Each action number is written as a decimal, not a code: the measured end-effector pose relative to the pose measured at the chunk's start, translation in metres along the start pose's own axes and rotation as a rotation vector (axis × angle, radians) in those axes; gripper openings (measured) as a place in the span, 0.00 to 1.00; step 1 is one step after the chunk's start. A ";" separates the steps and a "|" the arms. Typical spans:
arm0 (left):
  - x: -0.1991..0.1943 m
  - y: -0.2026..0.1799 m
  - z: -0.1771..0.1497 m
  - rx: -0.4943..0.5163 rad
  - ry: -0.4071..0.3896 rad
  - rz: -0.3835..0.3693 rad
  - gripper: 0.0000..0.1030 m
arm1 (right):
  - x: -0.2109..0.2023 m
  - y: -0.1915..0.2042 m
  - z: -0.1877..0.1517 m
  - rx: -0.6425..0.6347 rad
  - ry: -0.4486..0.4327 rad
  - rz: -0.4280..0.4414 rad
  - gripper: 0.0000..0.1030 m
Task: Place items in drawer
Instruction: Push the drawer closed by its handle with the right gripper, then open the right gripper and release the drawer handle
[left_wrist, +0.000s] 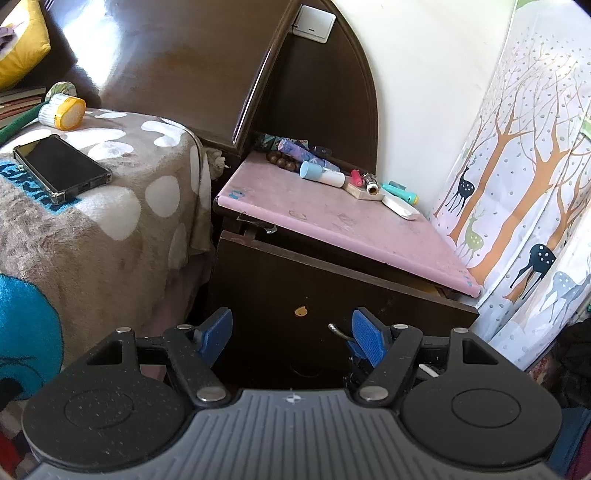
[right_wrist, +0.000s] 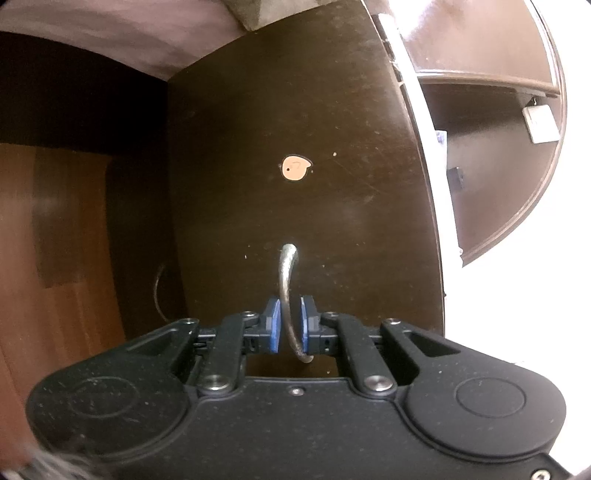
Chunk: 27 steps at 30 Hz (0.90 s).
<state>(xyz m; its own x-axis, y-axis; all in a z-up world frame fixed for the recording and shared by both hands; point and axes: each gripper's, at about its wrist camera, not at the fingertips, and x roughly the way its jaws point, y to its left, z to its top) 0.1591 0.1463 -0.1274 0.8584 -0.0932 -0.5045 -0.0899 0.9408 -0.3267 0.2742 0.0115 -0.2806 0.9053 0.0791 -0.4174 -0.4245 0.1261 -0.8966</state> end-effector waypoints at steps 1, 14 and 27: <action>0.000 0.000 0.000 0.001 0.000 0.000 0.69 | -0.001 -0.004 0.002 0.017 0.010 0.002 0.03; 0.008 0.002 0.000 -0.015 0.016 0.003 0.69 | -0.009 0.009 -0.005 0.037 -0.003 -0.046 0.01; 0.016 0.001 0.000 -0.011 0.033 0.012 0.69 | 0.033 -0.002 0.006 0.061 0.076 0.009 0.00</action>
<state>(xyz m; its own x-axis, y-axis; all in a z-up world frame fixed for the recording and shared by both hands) 0.1732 0.1454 -0.1355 0.8400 -0.0929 -0.5345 -0.1059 0.9382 -0.3294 0.3053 0.0201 -0.2916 0.8992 0.0055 -0.4376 -0.4309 0.1854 -0.8831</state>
